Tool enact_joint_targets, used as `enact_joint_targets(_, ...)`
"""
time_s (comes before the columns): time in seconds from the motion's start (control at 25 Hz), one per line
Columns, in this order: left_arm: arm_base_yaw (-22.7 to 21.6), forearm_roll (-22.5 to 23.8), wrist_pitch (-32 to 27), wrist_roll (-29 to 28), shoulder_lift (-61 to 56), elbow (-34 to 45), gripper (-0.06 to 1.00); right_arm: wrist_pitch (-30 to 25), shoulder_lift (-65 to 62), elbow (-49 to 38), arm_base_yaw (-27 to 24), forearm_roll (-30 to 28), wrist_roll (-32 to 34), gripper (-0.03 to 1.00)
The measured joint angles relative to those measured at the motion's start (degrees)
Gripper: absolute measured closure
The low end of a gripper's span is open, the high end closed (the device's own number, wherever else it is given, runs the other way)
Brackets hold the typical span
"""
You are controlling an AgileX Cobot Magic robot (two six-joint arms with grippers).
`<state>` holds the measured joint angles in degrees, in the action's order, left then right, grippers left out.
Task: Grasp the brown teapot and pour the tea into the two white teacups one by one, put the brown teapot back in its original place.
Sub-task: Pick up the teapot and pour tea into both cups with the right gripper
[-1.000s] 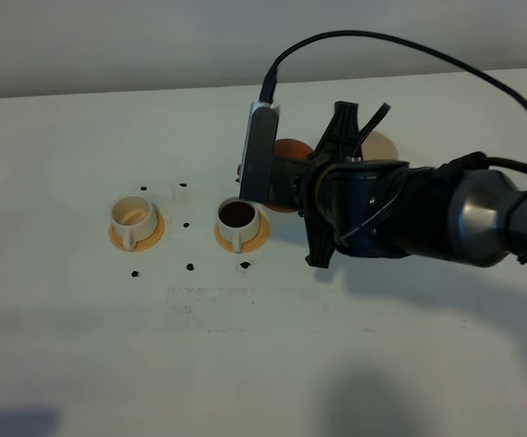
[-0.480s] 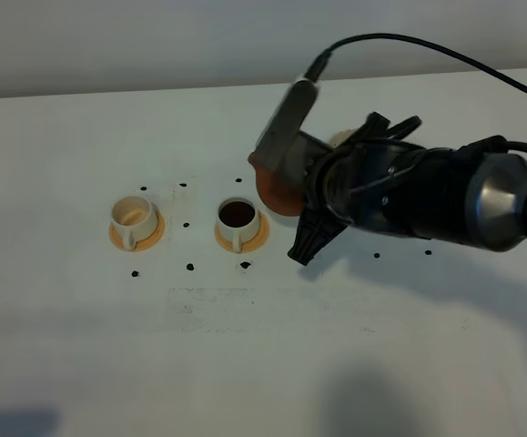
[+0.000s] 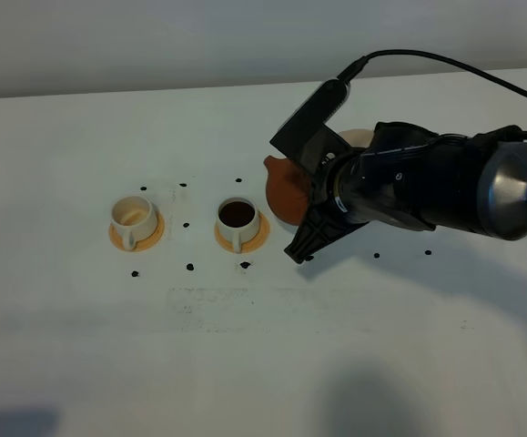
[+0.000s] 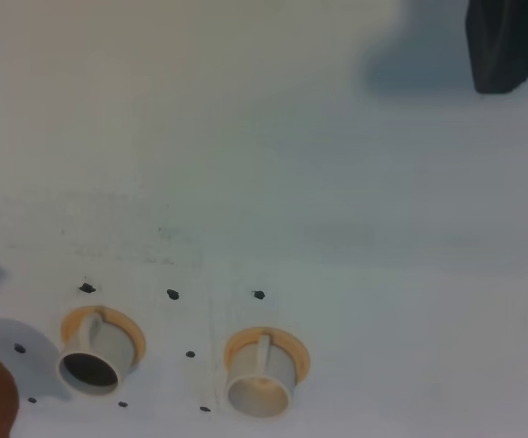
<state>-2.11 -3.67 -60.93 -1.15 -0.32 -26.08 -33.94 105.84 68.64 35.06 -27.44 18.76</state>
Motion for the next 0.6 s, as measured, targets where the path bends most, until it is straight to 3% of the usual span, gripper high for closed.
enact_joint_targets(0.2, 0.0, 0.0, 0.0, 0.0, 0.0, 0.0, 0.62, 0.0, 0.0, 0.0, -0.8, 5.0, -1.8, 0.87)
enact_joint_targets(0.6, 0.0, 0.0, 0.0, 0.0, 0.0, 0.0, 0.62, 1.9, 5.4, 0.1, -2.3, 9.0, -3.3, 0.87)
